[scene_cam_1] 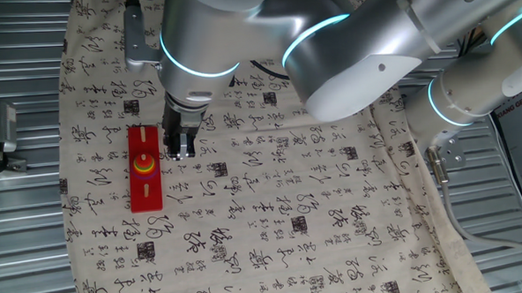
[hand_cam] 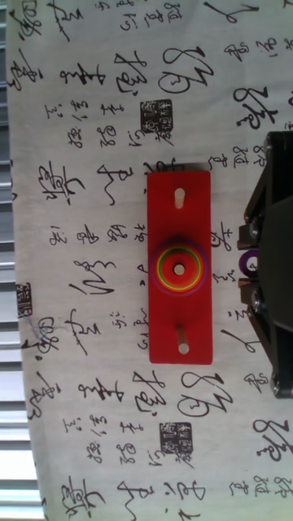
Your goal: Take out one Hanoi block and throw it aside
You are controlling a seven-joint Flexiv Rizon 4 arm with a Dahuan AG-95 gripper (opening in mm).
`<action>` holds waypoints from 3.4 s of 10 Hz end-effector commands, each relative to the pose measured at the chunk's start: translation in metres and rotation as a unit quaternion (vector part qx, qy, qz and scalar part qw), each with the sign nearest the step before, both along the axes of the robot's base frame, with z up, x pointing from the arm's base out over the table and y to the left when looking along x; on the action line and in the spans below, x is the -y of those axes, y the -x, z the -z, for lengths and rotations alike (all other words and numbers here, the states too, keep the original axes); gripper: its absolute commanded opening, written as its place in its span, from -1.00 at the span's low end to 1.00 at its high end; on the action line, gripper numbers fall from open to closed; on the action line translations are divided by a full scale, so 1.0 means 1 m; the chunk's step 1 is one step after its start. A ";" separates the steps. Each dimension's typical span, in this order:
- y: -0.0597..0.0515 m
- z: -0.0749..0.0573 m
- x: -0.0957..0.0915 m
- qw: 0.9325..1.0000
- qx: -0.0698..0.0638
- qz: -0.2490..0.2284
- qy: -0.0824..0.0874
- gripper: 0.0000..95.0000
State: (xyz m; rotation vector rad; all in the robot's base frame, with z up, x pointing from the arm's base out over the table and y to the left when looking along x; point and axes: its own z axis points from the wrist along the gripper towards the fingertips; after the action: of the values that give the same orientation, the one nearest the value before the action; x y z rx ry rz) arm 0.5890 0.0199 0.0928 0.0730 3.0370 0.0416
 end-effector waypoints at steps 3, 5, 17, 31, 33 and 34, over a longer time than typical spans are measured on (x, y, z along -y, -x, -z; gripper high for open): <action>-0.001 0.000 0.000 1.000 -0.001 -0.003 -0.002 -1.00; -0.001 0.000 0.000 1.000 -0.001 -0.004 -0.001 -1.00; -0.001 0.000 0.000 1.000 0.000 0.001 -0.001 -1.00; -0.001 0.000 0.000 1.000 0.000 -0.006 -0.002 -0.20; -0.001 0.000 0.000 1.000 0.000 -0.009 -0.002 -0.20; -0.001 0.000 0.000 1.000 0.000 -0.009 -0.002 -0.20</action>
State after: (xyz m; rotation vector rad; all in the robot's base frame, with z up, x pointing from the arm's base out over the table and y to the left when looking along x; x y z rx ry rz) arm 0.5896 0.0202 0.0923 0.0451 3.0377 0.0484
